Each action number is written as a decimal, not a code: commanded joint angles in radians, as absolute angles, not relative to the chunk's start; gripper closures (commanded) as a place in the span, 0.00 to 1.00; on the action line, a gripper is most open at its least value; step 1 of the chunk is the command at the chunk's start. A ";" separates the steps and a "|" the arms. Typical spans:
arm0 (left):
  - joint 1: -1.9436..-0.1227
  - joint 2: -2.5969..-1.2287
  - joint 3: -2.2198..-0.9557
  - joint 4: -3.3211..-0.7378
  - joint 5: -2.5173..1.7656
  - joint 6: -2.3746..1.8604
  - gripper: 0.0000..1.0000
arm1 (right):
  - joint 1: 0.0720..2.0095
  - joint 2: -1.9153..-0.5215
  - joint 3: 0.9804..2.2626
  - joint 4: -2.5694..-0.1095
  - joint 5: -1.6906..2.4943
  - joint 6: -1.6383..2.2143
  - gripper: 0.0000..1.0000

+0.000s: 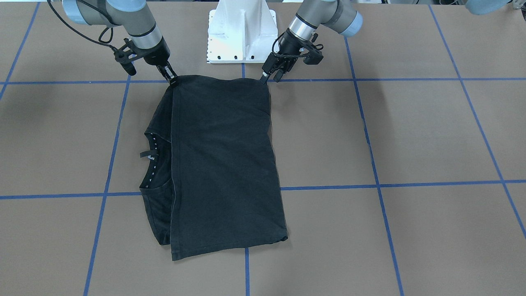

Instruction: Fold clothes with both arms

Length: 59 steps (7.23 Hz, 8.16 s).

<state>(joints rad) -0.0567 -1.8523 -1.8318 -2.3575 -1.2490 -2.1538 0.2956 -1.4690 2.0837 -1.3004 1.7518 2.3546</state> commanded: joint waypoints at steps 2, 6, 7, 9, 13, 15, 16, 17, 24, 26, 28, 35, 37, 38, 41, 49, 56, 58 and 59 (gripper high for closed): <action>-0.055 -1.893 -1.799 -2.324 -1.249 -2.132 0.17 | 0.296 -1.468 2.085 -1.301 1.753 2.355 1.00; -0.038 -1.894 -1.798 -2.309 -1.249 -2.132 0.27 | 0.301 -1.468 2.085 -1.301 1.753 2.355 1.00; -0.038 -1.894 -1.798 -2.309 -1.249 -2.132 0.39 | 0.301 -1.467 2.085 -1.301 1.753 2.355 1.00; -0.037 -1.901 -1.804 -2.298 -1.250 -2.134 1.00 | 0.301 -1.466 2.085 -1.301 1.753 2.355 1.00; -0.046 -1.910 -1.868 -2.290 -1.253 -2.132 1.00 | 0.304 -1.468 2.088 -1.301 1.753 2.355 1.00; -0.049 -1.907 -1.914 -2.272 -1.256 -2.134 1.00 | 0.307 -1.497 2.149 -1.314 1.772 2.355 1.00; -0.051 -1.904 -1.968 -2.249 -1.258 -2.134 1.00 | 0.324 -1.523 2.205 -1.324 1.799 2.355 1.00; -0.061 -1.910 -2.020 -2.215 -1.258 -2.134 1.00 | 0.377 -1.523 2.227 -1.324 1.837 2.355 1.00; -0.544 -2.196 -1.668 -2.217 -1.502 -2.011 1.00 | 0.808 -1.053 1.771 -1.525 2.111 2.064 1.00; -0.603 -2.261 -1.501 -2.259 -1.509 -1.973 1.00 | 0.846 -0.912 1.537 -1.514 2.111 1.958 1.00; -0.658 -2.375 -1.213 -2.385 -1.508 -1.895 0.56 | 0.903 -0.775 1.259 -1.436 2.117 1.794 1.00; -0.759 -2.412 -1.162 -2.467 -1.658 -1.687 0.00 | 0.953 -0.694 1.065 -1.281 2.117 1.645 0.00; -0.758 -2.175 -1.463 -2.338 -1.666 -1.362 0.00 | 1.014 -0.889 1.240 -1.292 2.123 1.362 0.00; -0.762 -2.029 -1.609 -2.307 -1.687 -1.156 0.00 | 1.060 -0.994 1.315 -1.295 2.126 1.195 0.00; -0.998 -1.690 -1.758 -2.306 -2.004 -0.617 0.00 | 1.289 -1.262 1.400 -1.304 2.226 0.617 0.00; -1.426 -1.484 -1.703 -2.019 -2.385 0.054 0.00 | 1.585 -1.494 1.580 -1.738 2.302 -0.252 0.00; -1.459 -1.476 -1.733 -2.017 -2.399 0.040 0.00 | 1.575 -1.477 1.684 -1.787 2.321 -0.216 0.00; -1.469 -1.456 -1.765 -2.023 -2.404 0.041 0.00 | 1.574 -1.526 1.728 -1.802 2.374 -0.215 0.00; -1.474 -1.406 -1.798 -2.026 -2.393 0.040 0.00 | 1.574 -1.545 1.755 -1.798 2.370 -0.215 0.00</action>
